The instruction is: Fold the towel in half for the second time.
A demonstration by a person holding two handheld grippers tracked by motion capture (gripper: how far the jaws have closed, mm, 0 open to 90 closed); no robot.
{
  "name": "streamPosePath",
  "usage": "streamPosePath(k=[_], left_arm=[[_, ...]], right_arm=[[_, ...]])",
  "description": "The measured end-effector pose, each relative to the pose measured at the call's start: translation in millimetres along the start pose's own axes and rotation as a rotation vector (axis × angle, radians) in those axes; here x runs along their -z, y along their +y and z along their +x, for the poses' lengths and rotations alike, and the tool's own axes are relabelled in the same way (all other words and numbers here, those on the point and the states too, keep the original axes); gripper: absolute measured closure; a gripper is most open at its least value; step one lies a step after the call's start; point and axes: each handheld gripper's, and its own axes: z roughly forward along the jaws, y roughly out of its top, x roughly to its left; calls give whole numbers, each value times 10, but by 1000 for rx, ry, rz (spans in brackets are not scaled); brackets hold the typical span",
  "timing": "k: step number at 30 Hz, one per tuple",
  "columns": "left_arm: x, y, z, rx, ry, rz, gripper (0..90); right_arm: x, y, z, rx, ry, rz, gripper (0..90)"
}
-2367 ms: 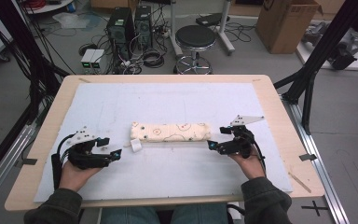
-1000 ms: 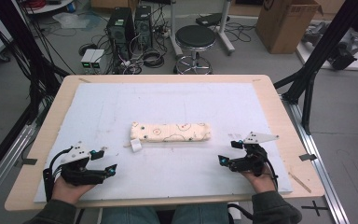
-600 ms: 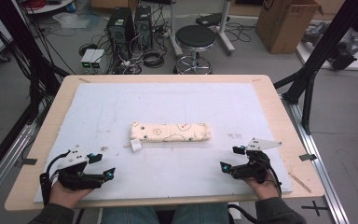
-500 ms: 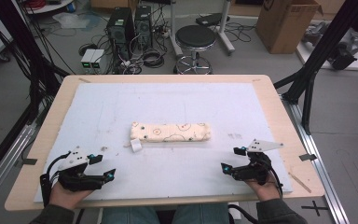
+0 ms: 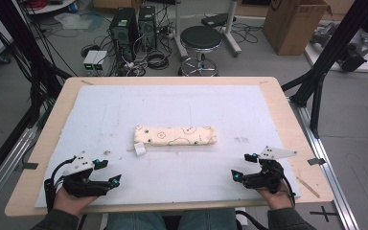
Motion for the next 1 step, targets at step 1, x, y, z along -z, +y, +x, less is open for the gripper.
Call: streamPosePath(k=[1], left_arm=[[-1,2,6,0,0,3,256]], right_arm=[[-5,0,-2,0,-1,0,122]])
